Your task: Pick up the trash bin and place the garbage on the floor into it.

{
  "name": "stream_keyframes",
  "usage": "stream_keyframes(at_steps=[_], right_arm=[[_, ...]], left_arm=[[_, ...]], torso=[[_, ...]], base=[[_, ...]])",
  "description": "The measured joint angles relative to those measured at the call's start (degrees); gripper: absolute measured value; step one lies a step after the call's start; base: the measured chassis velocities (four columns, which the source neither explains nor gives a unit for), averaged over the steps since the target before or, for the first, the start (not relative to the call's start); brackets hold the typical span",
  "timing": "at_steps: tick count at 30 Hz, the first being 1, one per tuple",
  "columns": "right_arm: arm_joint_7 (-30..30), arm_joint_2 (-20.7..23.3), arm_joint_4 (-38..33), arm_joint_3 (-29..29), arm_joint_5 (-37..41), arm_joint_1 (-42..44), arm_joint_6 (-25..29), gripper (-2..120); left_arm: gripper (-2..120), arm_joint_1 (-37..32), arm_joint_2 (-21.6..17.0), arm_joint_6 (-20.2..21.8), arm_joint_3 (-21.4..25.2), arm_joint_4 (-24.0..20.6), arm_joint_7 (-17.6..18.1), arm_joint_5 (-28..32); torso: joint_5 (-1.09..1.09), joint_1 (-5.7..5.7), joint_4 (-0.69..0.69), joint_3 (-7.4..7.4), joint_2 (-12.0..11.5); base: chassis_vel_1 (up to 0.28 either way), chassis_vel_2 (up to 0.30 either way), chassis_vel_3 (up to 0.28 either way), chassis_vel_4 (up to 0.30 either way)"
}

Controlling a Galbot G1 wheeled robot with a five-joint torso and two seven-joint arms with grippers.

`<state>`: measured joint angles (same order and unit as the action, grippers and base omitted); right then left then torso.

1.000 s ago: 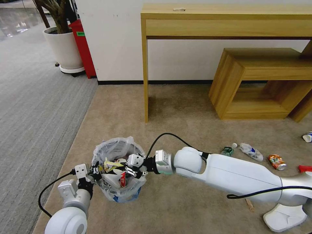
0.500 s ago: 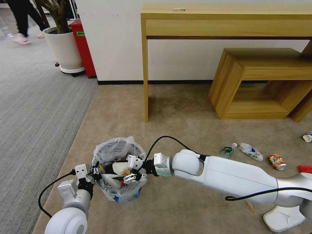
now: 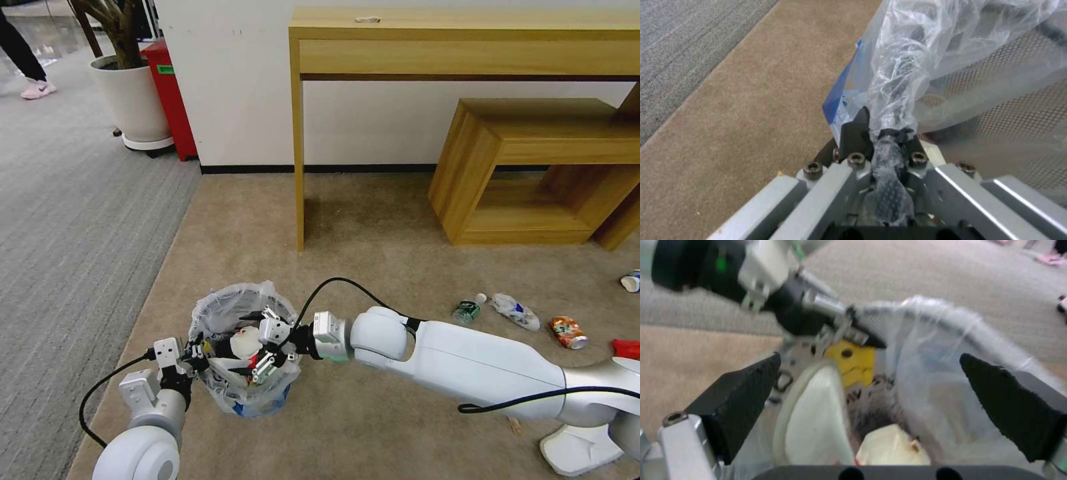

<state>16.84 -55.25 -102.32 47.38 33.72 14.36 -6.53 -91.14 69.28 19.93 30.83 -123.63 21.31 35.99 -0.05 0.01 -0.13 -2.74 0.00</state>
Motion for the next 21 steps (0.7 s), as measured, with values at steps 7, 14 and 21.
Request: stream_keyframes(at_steps=[7,14,21], right_arm=[[-4.3,-1.2,-2.1,-5.2,2.6,3.1,1.6,100],[-6.0,-2.9,-3.1,-9.6,5.9,7.5,6.8,100],[-7.8,-4.9,-3.8,-12.7,8.6,10.2,13.3,100]], left_arm=[[1,0.6,0.2,-0.1,0.5,0.3,0.0,0.8],[1,0.4,0.2,-0.3,0.7,0.3,0.0,0.9],[1,0.4,0.4,-0.4,0.7,0.3,0.1,0.8]], torso=[[0.0,0.0,0.0,0.0,0.0],[0.0,0.0,0.0,0.0,0.0],[0.0,0.0,0.0,0.0,0.0]], base=[[0.0,0.0,0.0,0.0],[0.0,0.0,0.0,0.0],[0.0,0.0,0.0,0.0]])
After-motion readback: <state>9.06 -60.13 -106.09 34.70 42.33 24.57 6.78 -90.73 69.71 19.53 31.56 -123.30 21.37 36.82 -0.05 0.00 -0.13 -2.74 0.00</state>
